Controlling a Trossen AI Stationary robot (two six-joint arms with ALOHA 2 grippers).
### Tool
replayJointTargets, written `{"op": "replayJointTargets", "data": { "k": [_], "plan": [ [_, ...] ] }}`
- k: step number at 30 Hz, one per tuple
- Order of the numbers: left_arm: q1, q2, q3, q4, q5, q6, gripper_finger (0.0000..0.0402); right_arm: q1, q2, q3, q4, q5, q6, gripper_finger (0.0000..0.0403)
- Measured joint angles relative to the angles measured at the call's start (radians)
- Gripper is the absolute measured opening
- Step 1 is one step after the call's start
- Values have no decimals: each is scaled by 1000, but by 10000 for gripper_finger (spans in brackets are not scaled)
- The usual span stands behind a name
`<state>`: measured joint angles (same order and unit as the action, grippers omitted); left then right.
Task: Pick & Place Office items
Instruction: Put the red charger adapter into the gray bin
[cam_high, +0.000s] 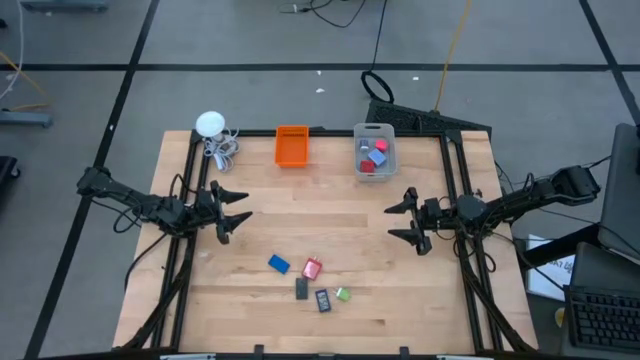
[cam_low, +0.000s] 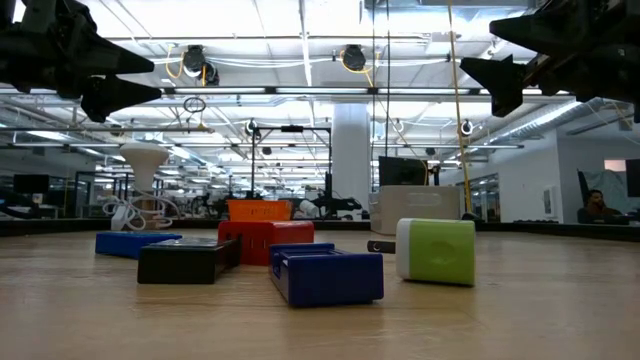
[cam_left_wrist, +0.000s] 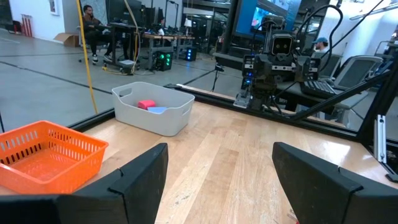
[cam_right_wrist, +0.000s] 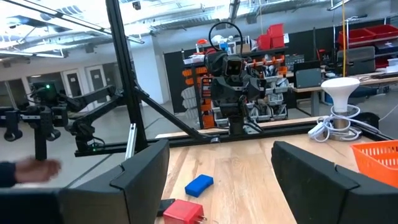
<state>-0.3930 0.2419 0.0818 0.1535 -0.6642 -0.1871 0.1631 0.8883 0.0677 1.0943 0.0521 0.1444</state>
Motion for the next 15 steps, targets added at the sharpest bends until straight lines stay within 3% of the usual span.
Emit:
{"op": "replayJointTargets", "data": {
  "k": [15],
  "plan": [
    [0,0,0,75,0,0,292,0,0,0,0,0,7,275]
  ]
}}
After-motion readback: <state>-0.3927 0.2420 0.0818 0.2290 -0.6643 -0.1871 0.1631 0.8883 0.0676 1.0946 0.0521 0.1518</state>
